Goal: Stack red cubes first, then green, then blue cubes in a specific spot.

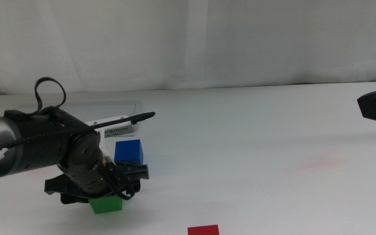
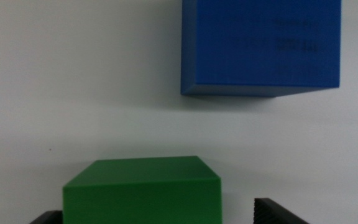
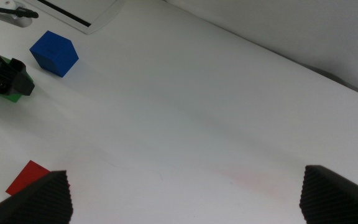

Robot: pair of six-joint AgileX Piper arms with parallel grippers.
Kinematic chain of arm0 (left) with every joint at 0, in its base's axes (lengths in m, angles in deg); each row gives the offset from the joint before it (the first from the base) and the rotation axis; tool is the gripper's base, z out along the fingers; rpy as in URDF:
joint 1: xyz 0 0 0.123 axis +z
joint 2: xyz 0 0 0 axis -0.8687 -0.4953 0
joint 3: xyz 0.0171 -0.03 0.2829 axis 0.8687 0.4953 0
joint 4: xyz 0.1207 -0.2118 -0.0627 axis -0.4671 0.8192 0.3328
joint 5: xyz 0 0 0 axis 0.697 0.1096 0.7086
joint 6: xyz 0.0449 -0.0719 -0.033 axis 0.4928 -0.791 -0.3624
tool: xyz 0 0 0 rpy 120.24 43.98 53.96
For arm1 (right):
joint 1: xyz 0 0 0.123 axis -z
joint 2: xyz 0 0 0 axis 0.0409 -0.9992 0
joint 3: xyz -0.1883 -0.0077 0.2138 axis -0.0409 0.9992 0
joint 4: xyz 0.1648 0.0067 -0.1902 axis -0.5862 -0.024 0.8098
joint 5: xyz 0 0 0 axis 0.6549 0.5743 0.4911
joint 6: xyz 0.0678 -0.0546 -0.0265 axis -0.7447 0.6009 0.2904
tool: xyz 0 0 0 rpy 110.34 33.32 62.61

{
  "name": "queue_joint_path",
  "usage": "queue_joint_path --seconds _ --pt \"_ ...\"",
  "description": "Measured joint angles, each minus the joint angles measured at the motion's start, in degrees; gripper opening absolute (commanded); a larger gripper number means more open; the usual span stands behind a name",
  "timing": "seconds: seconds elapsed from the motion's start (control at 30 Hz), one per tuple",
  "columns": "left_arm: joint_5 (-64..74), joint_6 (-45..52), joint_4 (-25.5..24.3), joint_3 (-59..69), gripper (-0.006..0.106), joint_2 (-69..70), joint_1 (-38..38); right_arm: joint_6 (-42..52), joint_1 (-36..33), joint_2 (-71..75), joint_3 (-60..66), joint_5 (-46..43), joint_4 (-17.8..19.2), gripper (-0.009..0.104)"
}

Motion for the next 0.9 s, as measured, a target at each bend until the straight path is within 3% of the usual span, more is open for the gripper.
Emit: queue_joint_path --seconds 0.1,0.2,0.4,0.9 --pt "-0.26 -0.21 0.0 0.0 0.067 -0.23 0.0 0.0 0.0 0.0 0.0 0.0 -0.21 0.102" --pt "-0.61 -0.25 -0.02 0.0 0.052 -0.23 0.0 0.0 0.0 0.0 0.0 0.0 -0.33 0.102" --pt "-0.8 -0.25 -0.24 0.0 -0.003 -0.23 0.0 0.0 0.0 0.0 0.0 0.0 -0.62 0.102" --pt "3.87 6.61 -0.22 -3.5 -0.003 6.62 -1.47 0.0 0.0 0.0 0.0 0.0 -0.77 0.102"
